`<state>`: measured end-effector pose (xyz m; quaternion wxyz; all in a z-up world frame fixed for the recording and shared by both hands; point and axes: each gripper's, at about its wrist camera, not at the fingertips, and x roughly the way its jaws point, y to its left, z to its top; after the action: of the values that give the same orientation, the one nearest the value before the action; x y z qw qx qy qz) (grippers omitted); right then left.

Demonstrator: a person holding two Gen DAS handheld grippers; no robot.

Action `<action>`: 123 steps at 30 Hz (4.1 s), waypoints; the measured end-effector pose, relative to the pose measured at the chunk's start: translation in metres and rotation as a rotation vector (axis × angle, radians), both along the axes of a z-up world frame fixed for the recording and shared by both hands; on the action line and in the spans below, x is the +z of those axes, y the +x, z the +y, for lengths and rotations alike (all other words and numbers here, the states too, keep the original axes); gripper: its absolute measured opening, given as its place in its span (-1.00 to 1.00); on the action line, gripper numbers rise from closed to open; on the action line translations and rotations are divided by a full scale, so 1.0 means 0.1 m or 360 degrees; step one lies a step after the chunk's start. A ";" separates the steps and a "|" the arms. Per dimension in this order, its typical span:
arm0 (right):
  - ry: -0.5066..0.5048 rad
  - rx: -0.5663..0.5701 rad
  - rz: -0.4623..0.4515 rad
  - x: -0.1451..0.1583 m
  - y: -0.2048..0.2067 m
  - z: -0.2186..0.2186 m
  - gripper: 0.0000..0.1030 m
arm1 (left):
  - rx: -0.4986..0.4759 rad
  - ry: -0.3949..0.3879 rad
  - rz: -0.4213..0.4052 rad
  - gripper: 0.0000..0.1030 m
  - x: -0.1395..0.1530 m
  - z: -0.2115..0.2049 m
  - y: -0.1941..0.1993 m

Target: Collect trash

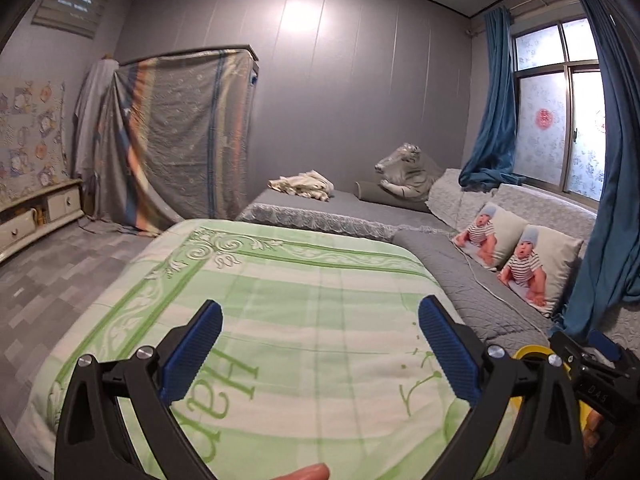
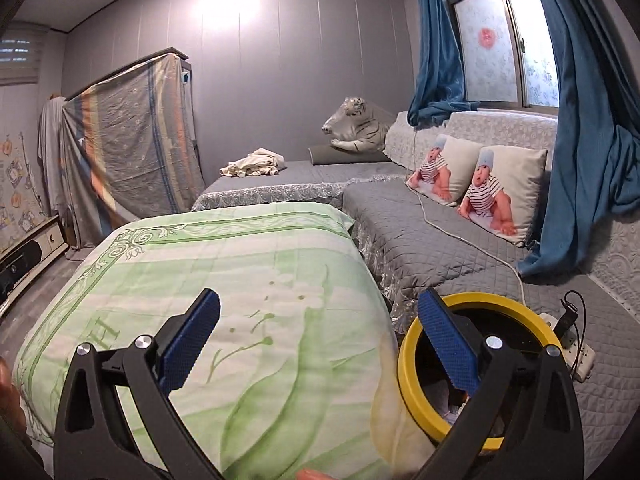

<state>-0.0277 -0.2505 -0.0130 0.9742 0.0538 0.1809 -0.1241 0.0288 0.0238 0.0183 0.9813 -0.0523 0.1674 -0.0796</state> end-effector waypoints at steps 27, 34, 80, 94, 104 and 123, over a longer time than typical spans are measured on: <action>-0.0027 -0.0159 -0.0122 -0.22 -0.30 0.07 0.84 | -0.0035 -0.0054 0.0059 0.84 -0.17 -0.12 -0.36; -0.0026 -0.0155 -0.0104 -0.24 -0.25 0.08 0.84 | -0.0048 -0.0055 0.0062 0.84 -0.16 -0.13 -0.37; -0.0001 -0.0157 -0.0066 -0.36 -0.23 0.04 0.84 | -0.0096 -0.0062 0.0093 0.84 -0.20 -0.16 -0.35; 0.0004 -0.0150 -0.0051 -0.38 -0.21 0.02 0.84 | -0.0102 -0.0057 0.0099 0.84 -0.22 -0.16 -0.35; 0.0006 -0.0151 -0.0050 -0.38 -0.21 0.02 0.84 | -0.0100 -0.0047 0.0093 0.84 -0.22 -0.16 -0.35; 0.0025 -0.0162 -0.0035 -0.43 -0.22 0.01 0.84 | -0.0118 -0.0041 0.0139 0.84 -0.28 -0.17 -0.29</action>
<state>-0.0502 -0.2497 -0.0564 0.9681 0.0719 0.1681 -0.1716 -0.0005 0.0068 -0.0098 0.9687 -0.0621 0.2107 -0.1156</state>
